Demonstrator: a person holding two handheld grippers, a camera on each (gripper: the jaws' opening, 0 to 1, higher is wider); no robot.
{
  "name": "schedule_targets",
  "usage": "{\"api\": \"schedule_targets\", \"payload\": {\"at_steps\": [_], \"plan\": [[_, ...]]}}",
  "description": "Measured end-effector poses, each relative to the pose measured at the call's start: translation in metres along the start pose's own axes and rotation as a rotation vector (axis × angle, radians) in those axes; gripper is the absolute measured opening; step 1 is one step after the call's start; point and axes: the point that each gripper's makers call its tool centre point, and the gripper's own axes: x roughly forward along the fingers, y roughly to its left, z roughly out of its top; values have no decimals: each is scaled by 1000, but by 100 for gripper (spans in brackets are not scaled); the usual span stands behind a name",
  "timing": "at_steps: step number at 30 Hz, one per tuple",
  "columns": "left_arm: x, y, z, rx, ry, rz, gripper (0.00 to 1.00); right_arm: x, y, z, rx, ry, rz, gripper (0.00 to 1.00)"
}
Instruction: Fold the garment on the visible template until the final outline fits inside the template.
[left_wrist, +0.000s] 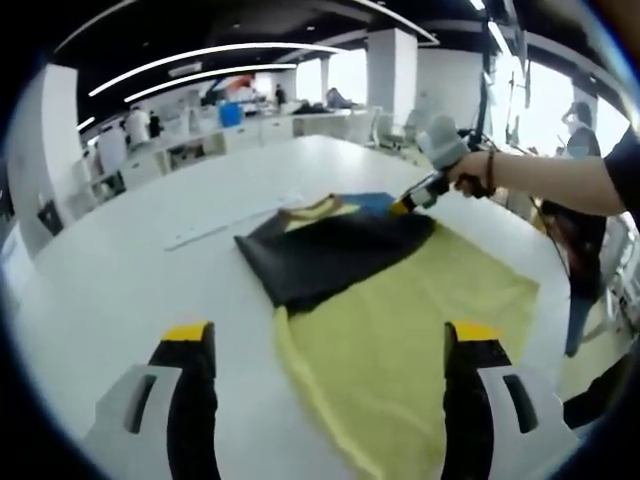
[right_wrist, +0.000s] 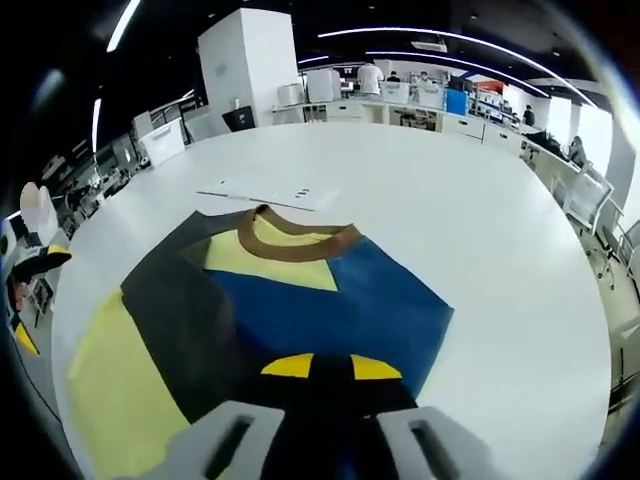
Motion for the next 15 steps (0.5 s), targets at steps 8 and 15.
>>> {"api": "schedule_targets", "payload": {"at_steps": [8,15], "plan": [[-3,-1,-2,-14,6,-1,90,-2,-3,2,17,-5,-8,0],[-7,1,1,-23,-7,5,90,-15,-9,6,27,-15,-39,0]]}}
